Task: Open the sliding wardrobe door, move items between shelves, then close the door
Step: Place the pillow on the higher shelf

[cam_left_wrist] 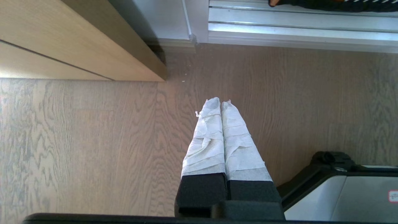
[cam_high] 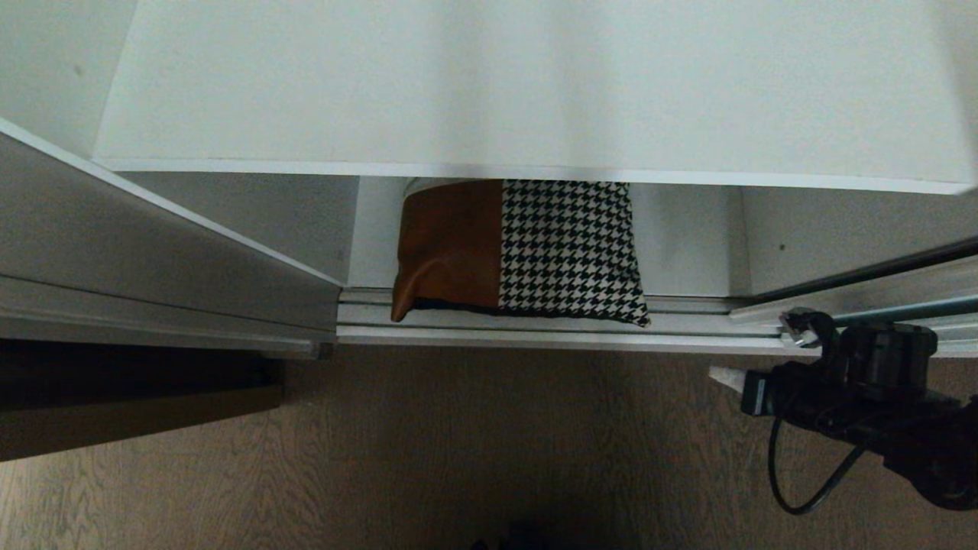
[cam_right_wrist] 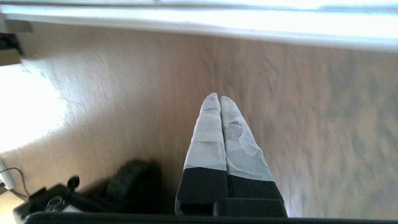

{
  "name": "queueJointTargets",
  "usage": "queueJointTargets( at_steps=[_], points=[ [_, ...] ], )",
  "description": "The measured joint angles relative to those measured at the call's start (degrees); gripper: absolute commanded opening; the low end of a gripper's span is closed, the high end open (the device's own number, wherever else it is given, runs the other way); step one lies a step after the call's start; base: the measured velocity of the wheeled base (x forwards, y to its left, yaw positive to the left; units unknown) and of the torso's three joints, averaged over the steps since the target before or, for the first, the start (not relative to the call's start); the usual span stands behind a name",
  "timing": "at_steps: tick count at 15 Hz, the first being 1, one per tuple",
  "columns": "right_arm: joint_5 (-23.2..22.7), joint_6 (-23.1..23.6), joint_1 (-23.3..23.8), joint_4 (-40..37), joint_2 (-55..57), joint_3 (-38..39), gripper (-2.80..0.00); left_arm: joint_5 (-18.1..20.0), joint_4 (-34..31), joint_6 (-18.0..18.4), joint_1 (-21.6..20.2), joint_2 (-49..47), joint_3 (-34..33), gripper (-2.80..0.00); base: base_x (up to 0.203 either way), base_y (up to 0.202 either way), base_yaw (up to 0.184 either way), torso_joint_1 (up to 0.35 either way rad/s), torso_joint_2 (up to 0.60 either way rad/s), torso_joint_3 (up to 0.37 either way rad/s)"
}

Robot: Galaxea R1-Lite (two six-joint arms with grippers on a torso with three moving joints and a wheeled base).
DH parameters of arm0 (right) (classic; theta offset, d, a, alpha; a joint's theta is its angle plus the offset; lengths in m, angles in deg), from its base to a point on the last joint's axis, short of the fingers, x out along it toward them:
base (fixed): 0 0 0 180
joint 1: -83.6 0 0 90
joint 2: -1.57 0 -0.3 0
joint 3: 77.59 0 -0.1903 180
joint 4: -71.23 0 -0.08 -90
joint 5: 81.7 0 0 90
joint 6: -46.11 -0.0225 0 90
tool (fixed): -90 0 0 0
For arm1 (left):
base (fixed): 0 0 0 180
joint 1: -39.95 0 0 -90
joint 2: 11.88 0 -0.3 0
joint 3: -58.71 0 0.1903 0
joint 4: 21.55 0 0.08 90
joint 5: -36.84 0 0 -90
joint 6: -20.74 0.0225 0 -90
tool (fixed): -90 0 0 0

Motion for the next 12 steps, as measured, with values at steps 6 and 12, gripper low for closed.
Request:
queueJointTargets(
  at_steps=[6,12],
  points=[
    [0.12,-0.68,-4.44,3.44,5.40,-1.38,-2.80,0.01,0.00,0.00,0.00,0.00,0.00,-2.80,0.000,0.000,0.000,0.000,0.00,0.000],
    [0.39,-3.88,-8.15,12.54,10.35,-1.52,-2.80,0.00,0.00,0.00,0.00,0.00,0.00,-2.80,0.000,0.000,0.000,0.000,0.00,0.000]
  ],
)
